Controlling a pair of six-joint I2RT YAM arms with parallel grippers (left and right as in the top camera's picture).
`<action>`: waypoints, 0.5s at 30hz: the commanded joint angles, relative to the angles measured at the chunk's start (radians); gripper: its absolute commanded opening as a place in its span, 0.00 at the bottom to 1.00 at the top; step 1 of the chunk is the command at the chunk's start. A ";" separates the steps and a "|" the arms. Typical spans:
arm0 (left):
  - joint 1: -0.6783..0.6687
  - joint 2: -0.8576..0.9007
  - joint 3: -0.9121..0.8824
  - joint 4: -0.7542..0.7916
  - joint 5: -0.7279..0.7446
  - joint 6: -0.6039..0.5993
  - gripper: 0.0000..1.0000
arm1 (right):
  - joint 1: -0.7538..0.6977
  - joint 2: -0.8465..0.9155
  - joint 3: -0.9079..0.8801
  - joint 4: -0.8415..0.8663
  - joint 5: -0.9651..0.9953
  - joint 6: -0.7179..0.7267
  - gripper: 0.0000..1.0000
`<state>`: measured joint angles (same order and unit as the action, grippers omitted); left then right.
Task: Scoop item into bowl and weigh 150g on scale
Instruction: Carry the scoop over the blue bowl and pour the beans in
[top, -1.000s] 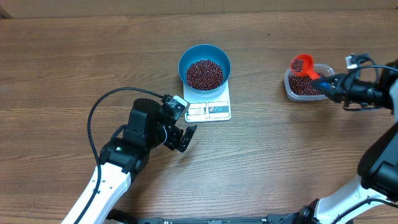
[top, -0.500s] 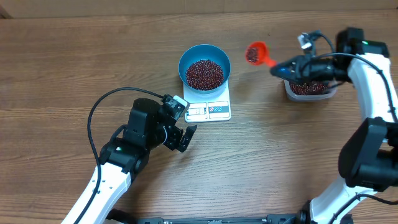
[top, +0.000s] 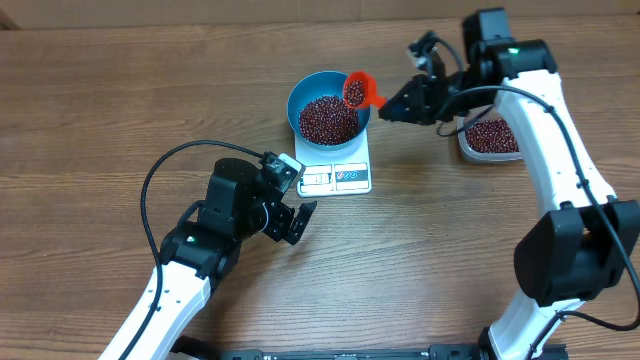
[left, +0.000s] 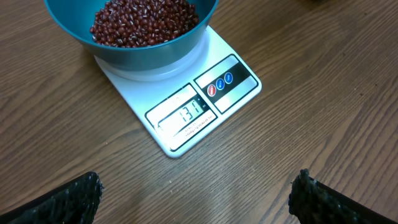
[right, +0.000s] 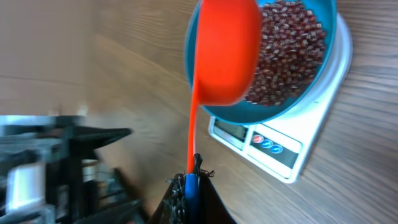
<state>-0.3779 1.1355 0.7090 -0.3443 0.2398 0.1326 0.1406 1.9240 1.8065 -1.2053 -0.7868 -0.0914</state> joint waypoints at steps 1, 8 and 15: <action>0.005 0.003 0.021 0.001 0.012 -0.010 1.00 | 0.068 -0.002 0.063 -0.002 0.234 0.059 0.04; 0.005 0.003 0.021 0.001 0.012 -0.010 1.00 | 0.219 -0.002 0.119 -0.019 0.595 0.095 0.04; 0.005 0.003 0.021 0.001 0.012 -0.010 0.99 | 0.352 -0.002 0.120 -0.018 0.901 0.096 0.04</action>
<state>-0.3779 1.1355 0.7090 -0.3443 0.2398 0.1326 0.4561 1.9240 1.8935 -1.2255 -0.0937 -0.0071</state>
